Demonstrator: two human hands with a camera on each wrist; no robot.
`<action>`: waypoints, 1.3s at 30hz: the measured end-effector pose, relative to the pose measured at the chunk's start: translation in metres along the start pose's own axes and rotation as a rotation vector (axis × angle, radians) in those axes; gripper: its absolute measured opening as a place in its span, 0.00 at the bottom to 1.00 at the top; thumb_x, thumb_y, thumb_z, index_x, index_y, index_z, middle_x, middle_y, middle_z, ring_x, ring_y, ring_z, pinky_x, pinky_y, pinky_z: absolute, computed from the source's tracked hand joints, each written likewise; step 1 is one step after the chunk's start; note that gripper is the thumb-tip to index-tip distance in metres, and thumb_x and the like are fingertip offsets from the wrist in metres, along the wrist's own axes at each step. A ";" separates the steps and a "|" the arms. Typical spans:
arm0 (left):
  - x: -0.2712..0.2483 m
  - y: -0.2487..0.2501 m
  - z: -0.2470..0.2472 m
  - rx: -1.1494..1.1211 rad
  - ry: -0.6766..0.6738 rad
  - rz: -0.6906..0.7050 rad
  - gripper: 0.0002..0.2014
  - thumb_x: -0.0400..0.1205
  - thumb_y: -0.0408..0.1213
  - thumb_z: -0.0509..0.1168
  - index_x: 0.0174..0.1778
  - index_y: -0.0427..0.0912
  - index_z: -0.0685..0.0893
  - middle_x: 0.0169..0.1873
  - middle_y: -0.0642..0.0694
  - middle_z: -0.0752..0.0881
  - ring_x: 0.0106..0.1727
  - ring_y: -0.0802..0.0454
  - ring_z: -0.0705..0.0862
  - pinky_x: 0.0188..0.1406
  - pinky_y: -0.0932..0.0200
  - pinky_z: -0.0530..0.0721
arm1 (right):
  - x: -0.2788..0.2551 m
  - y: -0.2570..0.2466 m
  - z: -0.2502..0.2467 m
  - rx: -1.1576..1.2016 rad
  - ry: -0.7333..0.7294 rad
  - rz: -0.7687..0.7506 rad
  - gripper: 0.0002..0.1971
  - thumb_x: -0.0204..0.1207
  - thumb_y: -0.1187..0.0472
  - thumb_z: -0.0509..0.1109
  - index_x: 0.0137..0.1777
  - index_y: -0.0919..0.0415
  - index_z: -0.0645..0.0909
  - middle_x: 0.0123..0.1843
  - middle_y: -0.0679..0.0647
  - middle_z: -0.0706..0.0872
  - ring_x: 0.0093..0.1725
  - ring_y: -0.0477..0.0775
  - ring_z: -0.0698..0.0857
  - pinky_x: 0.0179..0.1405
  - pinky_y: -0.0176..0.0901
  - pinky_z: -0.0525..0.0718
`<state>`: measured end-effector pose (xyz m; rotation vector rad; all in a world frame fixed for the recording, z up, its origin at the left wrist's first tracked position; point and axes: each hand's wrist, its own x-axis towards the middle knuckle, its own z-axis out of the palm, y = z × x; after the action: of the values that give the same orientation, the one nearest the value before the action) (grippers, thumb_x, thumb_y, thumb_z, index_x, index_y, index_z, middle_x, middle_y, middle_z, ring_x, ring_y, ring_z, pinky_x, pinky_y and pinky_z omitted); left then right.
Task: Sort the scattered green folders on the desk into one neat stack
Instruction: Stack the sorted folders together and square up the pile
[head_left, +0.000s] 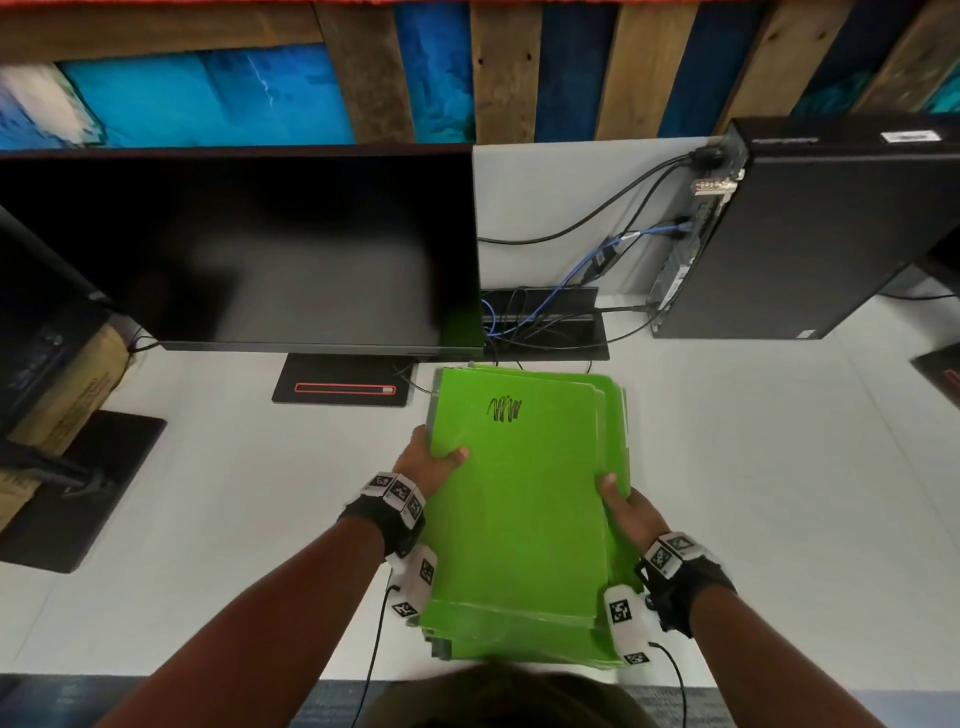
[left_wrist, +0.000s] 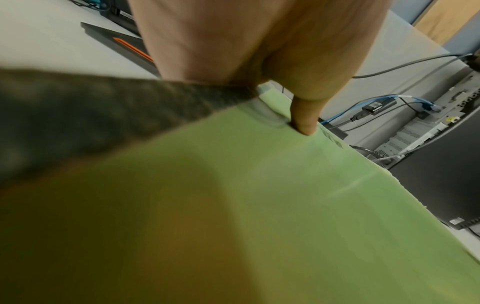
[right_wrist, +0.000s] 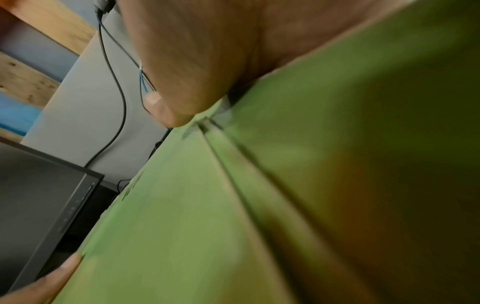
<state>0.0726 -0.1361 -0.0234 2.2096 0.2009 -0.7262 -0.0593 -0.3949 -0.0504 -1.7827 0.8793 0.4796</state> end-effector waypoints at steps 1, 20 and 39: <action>-0.003 0.002 0.004 -0.009 -0.008 -0.002 0.34 0.76 0.49 0.72 0.74 0.42 0.65 0.67 0.41 0.81 0.64 0.40 0.82 0.60 0.50 0.80 | 0.000 0.001 0.000 0.007 -0.010 -0.017 0.45 0.73 0.26 0.50 0.77 0.62 0.70 0.75 0.63 0.76 0.73 0.63 0.76 0.71 0.48 0.70; 0.017 -0.005 0.006 -0.223 -0.180 -0.151 0.63 0.52 0.75 0.73 0.80 0.41 0.67 0.77 0.39 0.73 0.75 0.38 0.73 0.76 0.37 0.68 | -0.033 0.030 0.004 0.402 0.078 -0.183 0.31 0.65 0.59 0.82 0.67 0.55 0.74 0.54 0.46 0.87 0.52 0.44 0.86 0.47 0.39 0.83; -0.070 0.049 -0.090 -0.672 -0.035 0.458 0.36 0.58 0.34 0.80 0.62 0.50 0.75 0.53 0.55 0.86 0.51 0.66 0.87 0.52 0.63 0.84 | -0.064 -0.070 -0.013 0.374 0.180 -0.698 0.42 0.49 0.50 0.88 0.63 0.40 0.70 0.61 0.44 0.83 0.58 0.37 0.85 0.55 0.35 0.85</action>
<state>0.0713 -0.0978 0.0945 1.5178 -0.0760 -0.3641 -0.0490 -0.3721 0.0417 -1.6603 0.3787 -0.2832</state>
